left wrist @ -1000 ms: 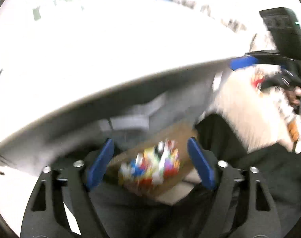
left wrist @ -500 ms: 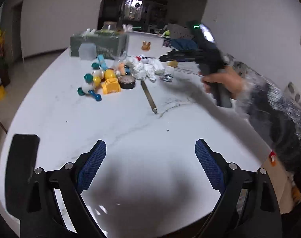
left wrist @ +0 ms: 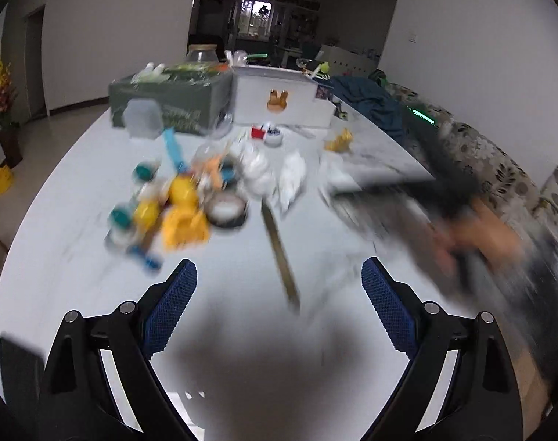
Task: Collect trash
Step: 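Grasp a white tissue with the right tool while the left grasps another white tissue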
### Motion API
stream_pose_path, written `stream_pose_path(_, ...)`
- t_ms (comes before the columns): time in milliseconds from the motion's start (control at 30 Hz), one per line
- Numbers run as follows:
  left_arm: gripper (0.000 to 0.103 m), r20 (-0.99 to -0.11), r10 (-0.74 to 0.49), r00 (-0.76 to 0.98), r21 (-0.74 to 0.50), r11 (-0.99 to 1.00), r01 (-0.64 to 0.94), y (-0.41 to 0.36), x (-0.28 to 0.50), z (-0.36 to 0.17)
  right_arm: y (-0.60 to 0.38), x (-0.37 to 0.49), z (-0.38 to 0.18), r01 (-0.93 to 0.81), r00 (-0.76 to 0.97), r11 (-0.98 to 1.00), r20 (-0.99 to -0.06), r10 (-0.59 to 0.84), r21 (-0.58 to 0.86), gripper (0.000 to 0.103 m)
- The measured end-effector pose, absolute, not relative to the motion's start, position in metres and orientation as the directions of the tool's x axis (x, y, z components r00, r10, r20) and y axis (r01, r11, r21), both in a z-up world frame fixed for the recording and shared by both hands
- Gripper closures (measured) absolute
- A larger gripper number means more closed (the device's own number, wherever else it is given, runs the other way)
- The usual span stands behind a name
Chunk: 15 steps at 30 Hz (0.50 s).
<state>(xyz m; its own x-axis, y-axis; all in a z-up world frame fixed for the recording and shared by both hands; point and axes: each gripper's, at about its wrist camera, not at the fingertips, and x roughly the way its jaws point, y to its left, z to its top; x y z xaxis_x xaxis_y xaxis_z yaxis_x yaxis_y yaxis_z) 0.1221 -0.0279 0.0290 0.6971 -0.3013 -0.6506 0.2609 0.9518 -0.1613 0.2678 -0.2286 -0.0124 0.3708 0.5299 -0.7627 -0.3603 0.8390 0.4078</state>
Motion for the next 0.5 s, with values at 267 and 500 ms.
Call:
stream_pose_path(267,0.014,-0.675,-0.212,0.707,0.073,0.934,0.350,-0.106,0.209,0.016,-0.302,0.155,0.024,-0.379,0.459,0.796,-0.651,0.605,0.472,0.070)
stream_pose_path(500,0.027,-0.754,-0.164,0.636,0.192,0.871,0.452,-0.162,0.251,-0.021,-0.334,0.103,0.039,-0.388,0.505,0.782,-0.597,0.623,0.487,0.069)
